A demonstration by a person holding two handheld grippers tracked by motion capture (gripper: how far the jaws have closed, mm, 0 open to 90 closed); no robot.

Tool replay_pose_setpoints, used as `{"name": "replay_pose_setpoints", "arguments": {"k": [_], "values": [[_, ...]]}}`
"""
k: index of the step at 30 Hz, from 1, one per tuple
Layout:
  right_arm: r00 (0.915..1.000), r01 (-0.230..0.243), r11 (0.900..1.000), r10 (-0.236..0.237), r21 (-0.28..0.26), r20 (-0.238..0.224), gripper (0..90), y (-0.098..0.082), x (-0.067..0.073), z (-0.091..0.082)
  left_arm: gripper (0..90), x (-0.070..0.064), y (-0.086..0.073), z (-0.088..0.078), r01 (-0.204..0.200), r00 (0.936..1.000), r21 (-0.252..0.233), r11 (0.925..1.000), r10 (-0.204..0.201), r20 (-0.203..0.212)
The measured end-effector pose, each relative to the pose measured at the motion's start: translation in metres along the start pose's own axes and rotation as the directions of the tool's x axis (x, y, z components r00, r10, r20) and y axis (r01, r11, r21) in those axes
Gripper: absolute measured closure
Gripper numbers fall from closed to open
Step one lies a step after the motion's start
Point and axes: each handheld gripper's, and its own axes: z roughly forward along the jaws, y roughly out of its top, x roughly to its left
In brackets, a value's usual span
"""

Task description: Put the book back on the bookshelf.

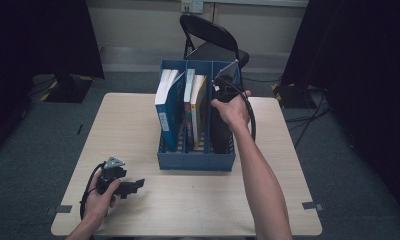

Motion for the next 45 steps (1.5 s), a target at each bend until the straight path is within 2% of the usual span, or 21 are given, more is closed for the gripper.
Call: {"name": "replay_pose_setpoints", "arguments": {"k": [1, 8, 16, 18, 21, 25, 27, 29, 31, 38, 42, 45], "values": [[1.0, -0.007, 1.0, 0.007, -0.01, 0.001, 53.6, -0.001, 0.001, 0.006, 17.0, 0.0, 0.0, 0.0, -0.001, 1.0, -0.002, 1.0, 0.001, -0.005], [0.9993, -0.035, 0.997, 0.036, -0.064, 0.01, 53.5, -0.007, 0.004, 0.016, 17.0, 0.001, -0.001, 0.0, 0.012, 0.9999, -0.009, 0.9999, -0.013, -0.002], [0.9997, -0.023, 0.996, 0.023, -0.084, 0.007, 51.3, -0.011, 0.005, 0.017, 17.1, -0.001, 0.0, -0.001, -0.008, 1.0, -0.003, 1.0, 0.008, 0.005], [1.0, 0.006, 0.996, -0.006, -0.092, 0.004, 49.8, -0.014, 0.005, 0.017, 17.1, -0.001, 0.0, -0.001, -0.006, 1.0, -0.006, 1.0, 0.006, 0.005], [0.9997, 0.024, 0.993, -0.024, -0.115, 0.002, 48.3, -0.018, 0.005, 0.015, 17.0, -0.001, 0.0, -0.001, 0.006, 1.0, -0.01, 0.9999, -0.006, -0.001], [0.9968, 0.076, 0.988, -0.079, -0.134, -0.016, 45.2, -0.032, 0.003, 0.012, 17.0, 0.0, -0.001, -0.001, 0.007, 1.0, -0.01, 0.9999, -0.007, 0.001], [0.9964, 0.078, 0.987, -0.081, -0.141, -0.022, 45.0, -0.034, 0.002, 0.01, 17.0, -0.001, 0.0, -0.002, 0.004, 1.0, -0.007, 1.0, -0.004, 0.002], [0.994, 0.087, 0.982, -0.096, -0.168, -0.052, 43.2, -0.044, -0.001, 0.007, 17.0, -0.002, 0.0, -0.001, 0.008, 1.0, -0.012, 0.9999, -0.008, 0.002], [0.9917, 0.1, 0.98, -0.112, -0.174, -0.063, 42.6, -0.049, -0.002, 0.007, 17.0, -0.002, 0.0, -0.001, -0.007, 1.0, -0.005, 1.0, 0.007, -0.001], [0.9808, 0.117, 0.963, -0.15, -0.244, -0.124, 43.6, -0.073, -0.012, 0.007, 17.0, -0.003, 0.0, 0.0, -0.001, 1.0, -0.006, 1.0, 0.001, -0.004], [0.9746, 0.127, 0.953, -0.172, -0.274, -0.144, 44.6, -0.089, -0.016, 0.014, 17.0, -0.003, 0.0, 0.0, 0.001, 1.0, -0.006, 1.0, -0.001, -0.004], [0.9696, 0.105, 0.944, -0.167, -0.313, -0.179, 44.5, -0.102, -0.021, 0.024, 17.0, -0.003, 0.0, 0.0, -0.004, 1.0, 0.0, 1.0, 0.004, 0.001]]}}
